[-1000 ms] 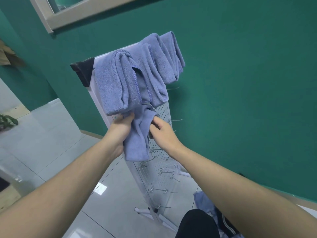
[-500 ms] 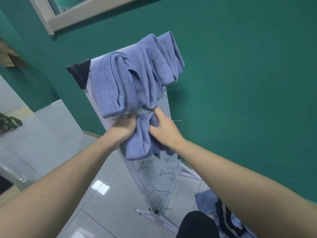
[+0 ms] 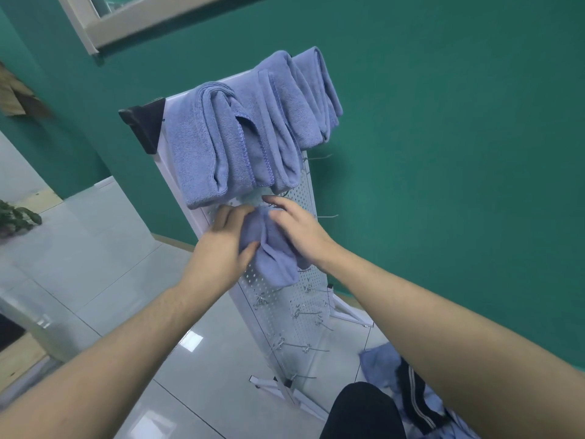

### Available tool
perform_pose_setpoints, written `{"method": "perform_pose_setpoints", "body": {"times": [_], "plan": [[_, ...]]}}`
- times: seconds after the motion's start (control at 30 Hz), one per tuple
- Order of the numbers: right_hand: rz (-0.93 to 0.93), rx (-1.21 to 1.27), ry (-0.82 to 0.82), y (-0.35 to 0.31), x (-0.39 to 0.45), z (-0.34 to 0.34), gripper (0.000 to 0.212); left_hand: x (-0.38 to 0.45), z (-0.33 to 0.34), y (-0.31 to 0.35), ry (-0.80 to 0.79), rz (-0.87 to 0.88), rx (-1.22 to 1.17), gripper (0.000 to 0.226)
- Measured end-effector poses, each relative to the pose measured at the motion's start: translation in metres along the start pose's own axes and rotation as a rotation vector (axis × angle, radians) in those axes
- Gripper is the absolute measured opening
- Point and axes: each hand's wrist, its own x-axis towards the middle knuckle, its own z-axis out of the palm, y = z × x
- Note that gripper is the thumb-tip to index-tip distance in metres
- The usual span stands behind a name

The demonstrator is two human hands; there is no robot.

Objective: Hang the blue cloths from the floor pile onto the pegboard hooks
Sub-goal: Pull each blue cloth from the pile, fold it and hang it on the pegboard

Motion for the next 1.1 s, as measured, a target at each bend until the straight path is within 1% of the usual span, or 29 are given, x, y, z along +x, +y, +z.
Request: {"method": "perform_pose_setpoints", "body": {"times": [0.07, 0.1, 0.13, 0.23, 0.3, 0.37, 0.43, 0.5, 0.6, 0.63, 0.67, 0.77, 0.83, 0.9, 0.97, 1.03, 1.1], "plan": [[0.000, -0.125, -0.001, 0.002, 0.003, 0.004, 0.057, 0.001, 0.002, -0.002, 0.028, 0.015, 0.020, 0.055], [-0.006, -0.185, 0.025, 0.004, 0.006, 0.007, 0.061, 0.001, 0.003, -0.002, 0.044, 0.031, 0.043, 0.053], [-0.013, -0.214, 0.054, 0.007, 0.009, 0.010, 0.059, 0.002, 0.002, -0.003, 0.049, 0.047, 0.067, 0.052], [0.004, -0.203, 0.104, 0.006, 0.009, 0.017, 0.040, 0.006, -0.005, -0.004, 0.015, 0.037, 0.126, 0.054], [0.012, -0.245, 0.127, 0.003, 0.007, 0.020, 0.036, 0.010, -0.009, -0.007, -0.026, 0.022, 0.191, 0.050], [0.027, -0.291, 0.138, 0.000, 0.006, 0.024, 0.028, 0.011, -0.011, -0.011, -0.057, 0.040, 0.250, 0.048], [0.044, -0.267, 0.120, 0.001, 0.007, 0.023, 0.019, 0.010, -0.011, -0.014, -0.075, 0.019, 0.303, 0.047], [0.054, -0.209, 0.093, 0.003, 0.004, 0.016, 0.023, 0.007, -0.008, -0.015, -0.085, 0.001, 0.358, 0.049], [0.079, -0.186, 0.082, 0.006, -0.008, 0.001, 0.048, 0.005, -0.008, -0.011, -0.096, -0.036, 0.398, 0.047], [0.086, -0.164, 0.093, 0.007, -0.014, -0.005, 0.052, 0.004, -0.008, -0.011, -0.098, -0.026, 0.413, 0.049], [0.086, -0.146, 0.107, 0.009, -0.019, -0.011, 0.052, 0.004, -0.009, -0.011, -0.102, -0.021, 0.418, 0.051], [0.085, -0.166, 0.157, 0.013, -0.036, -0.030, 0.040, 0.003, -0.018, -0.010, -0.118, -0.038, 0.337, 0.060], [0.091, -0.179, 0.182, 0.014, -0.047, -0.041, 0.034, -0.004, -0.025, -0.003, -0.082, -0.029, 0.310, 0.057], [0.095, -0.187, 0.195, 0.012, -0.060, -0.052, 0.031, -0.014, -0.029, 0.009, 0.026, 0.037, 0.309, 0.046], [0.107, -0.211, 0.206, 0.010, -0.074, -0.063, 0.028, -0.025, -0.027, 0.025, 0.099, 0.159, 0.295, 0.033], [0.124, -0.238, 0.230, 0.009, -0.088, -0.076, 0.021, -0.033, -0.020, 0.041, 0.072, 0.265, 0.281, 0.027], [0.140, -0.264, 0.257, 0.011, -0.104, -0.090, 0.017, -0.036, -0.008, 0.059, 0.033, 0.352, 0.286, 0.026]]}}
